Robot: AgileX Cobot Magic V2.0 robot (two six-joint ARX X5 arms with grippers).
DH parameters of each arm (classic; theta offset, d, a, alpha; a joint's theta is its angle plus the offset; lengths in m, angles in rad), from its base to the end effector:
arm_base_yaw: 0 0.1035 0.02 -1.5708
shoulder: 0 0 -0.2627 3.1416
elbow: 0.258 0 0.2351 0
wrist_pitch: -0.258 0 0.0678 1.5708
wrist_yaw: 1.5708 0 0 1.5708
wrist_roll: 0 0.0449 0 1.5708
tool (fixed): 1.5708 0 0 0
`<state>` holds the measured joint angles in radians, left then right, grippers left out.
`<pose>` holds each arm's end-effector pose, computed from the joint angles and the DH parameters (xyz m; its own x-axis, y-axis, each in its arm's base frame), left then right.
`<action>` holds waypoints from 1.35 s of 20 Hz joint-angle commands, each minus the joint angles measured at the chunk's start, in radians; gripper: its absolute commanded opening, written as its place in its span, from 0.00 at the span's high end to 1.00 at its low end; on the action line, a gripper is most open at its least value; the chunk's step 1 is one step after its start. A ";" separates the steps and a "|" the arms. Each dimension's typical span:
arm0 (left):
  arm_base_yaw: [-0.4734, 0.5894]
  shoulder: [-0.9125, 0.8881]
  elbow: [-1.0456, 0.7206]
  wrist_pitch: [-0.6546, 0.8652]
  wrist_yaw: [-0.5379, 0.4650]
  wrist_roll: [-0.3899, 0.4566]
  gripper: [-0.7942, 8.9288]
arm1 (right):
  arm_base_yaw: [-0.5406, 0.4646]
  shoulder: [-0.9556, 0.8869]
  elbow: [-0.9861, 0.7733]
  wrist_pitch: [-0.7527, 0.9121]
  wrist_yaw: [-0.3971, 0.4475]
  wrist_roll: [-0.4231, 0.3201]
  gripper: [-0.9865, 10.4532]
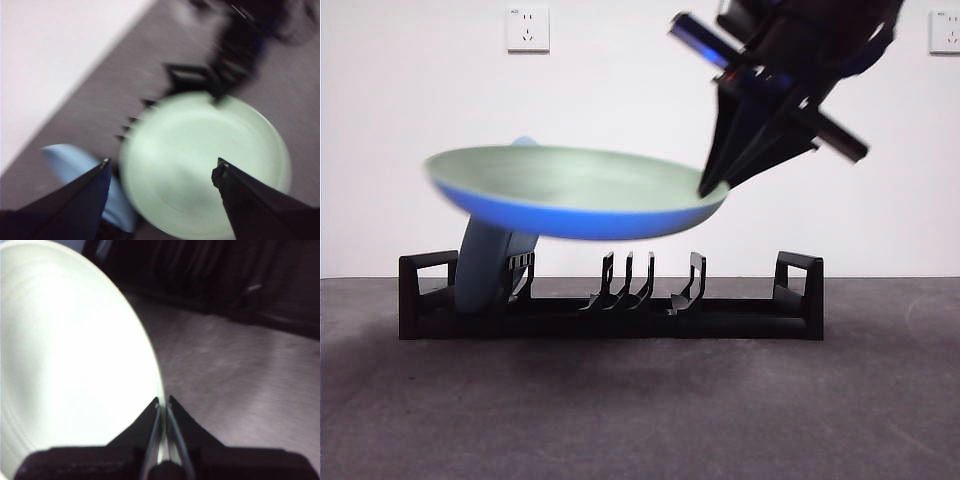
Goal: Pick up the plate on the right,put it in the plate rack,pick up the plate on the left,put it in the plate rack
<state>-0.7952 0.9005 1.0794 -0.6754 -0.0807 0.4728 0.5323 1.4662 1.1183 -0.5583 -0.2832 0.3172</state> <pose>0.1208 -0.1180 0.3552 0.6712 -0.5693 -0.4748 0.7413 0.5115 0.4346 0.2479 0.1606 0.2564 0.3684 0.5413 -0.7558 -0.3925 0.8276 0.4014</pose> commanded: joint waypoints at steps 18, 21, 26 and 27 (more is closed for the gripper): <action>-0.364 0.480 0.003 -0.026 -0.282 0.085 0.74 | -0.108 -0.094 0.000 -0.210 -0.138 -0.031 0.92; -0.364 0.480 0.003 -0.030 -0.279 0.108 0.93 | -0.110 -0.129 0.000 -0.214 -0.138 -0.031 0.92; -0.365 0.480 0.003 -0.029 -0.226 0.108 0.93 | -0.114 -0.179 0.000 -0.218 -0.137 -0.031 0.92; -0.366 0.480 0.003 -0.029 -0.227 0.108 0.93 | -0.114 -0.188 0.000 -0.218 -0.137 -0.031 0.92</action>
<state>-1.1637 1.3743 1.0832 -0.7010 -0.3145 0.6014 0.4126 1.2980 1.1183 -0.7887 -0.3832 0.3000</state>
